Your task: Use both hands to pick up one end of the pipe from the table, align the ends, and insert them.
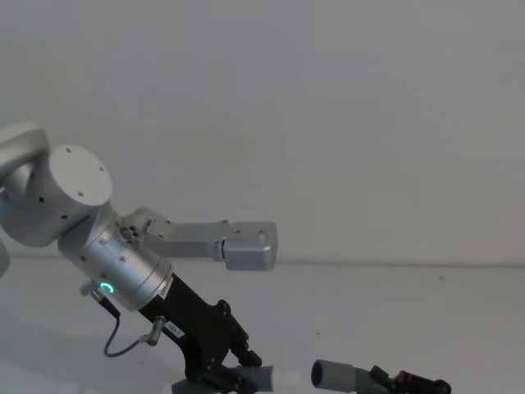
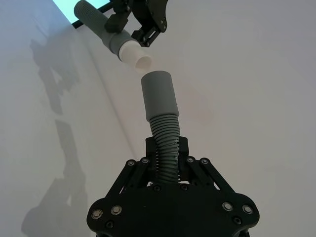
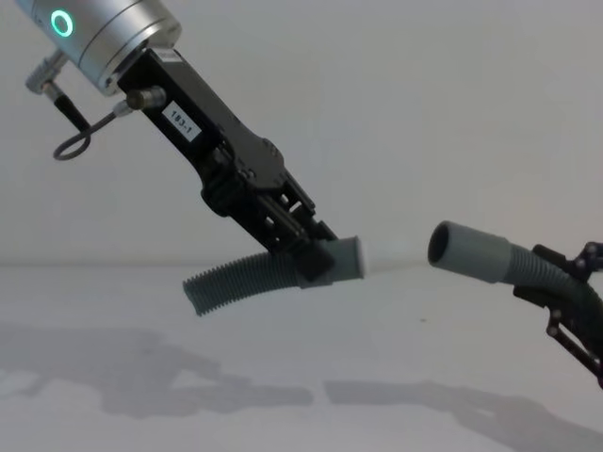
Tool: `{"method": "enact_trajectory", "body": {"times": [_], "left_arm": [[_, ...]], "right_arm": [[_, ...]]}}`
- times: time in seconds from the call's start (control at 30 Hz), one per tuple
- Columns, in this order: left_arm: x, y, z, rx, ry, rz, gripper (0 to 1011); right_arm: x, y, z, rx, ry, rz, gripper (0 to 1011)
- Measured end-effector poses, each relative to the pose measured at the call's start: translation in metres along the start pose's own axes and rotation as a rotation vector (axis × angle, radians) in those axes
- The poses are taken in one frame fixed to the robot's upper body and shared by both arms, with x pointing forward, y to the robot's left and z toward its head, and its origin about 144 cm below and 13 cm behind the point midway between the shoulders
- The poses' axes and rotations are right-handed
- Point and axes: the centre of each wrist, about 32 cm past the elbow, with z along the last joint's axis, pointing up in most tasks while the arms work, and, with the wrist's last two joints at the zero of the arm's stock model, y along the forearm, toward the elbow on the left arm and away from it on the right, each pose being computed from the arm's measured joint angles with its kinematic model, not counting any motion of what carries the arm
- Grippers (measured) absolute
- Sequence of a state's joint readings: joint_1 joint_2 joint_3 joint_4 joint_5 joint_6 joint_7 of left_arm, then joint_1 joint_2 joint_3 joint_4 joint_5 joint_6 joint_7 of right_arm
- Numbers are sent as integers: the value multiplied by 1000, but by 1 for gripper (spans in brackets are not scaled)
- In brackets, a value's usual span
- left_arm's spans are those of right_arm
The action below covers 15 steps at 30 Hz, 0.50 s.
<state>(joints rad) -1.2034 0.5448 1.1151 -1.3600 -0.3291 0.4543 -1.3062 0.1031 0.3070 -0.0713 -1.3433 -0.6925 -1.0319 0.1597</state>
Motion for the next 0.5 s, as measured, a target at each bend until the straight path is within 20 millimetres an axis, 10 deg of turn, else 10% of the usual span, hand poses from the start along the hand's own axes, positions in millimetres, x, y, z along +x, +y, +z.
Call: {"method": "enact_trajectory", "body": {"times": [0.5], "left_arm": [[4,-4,4,-7,-6,-15,332]], "right_arm": [[-3,0,-3,15,-45,-1,212]]}}
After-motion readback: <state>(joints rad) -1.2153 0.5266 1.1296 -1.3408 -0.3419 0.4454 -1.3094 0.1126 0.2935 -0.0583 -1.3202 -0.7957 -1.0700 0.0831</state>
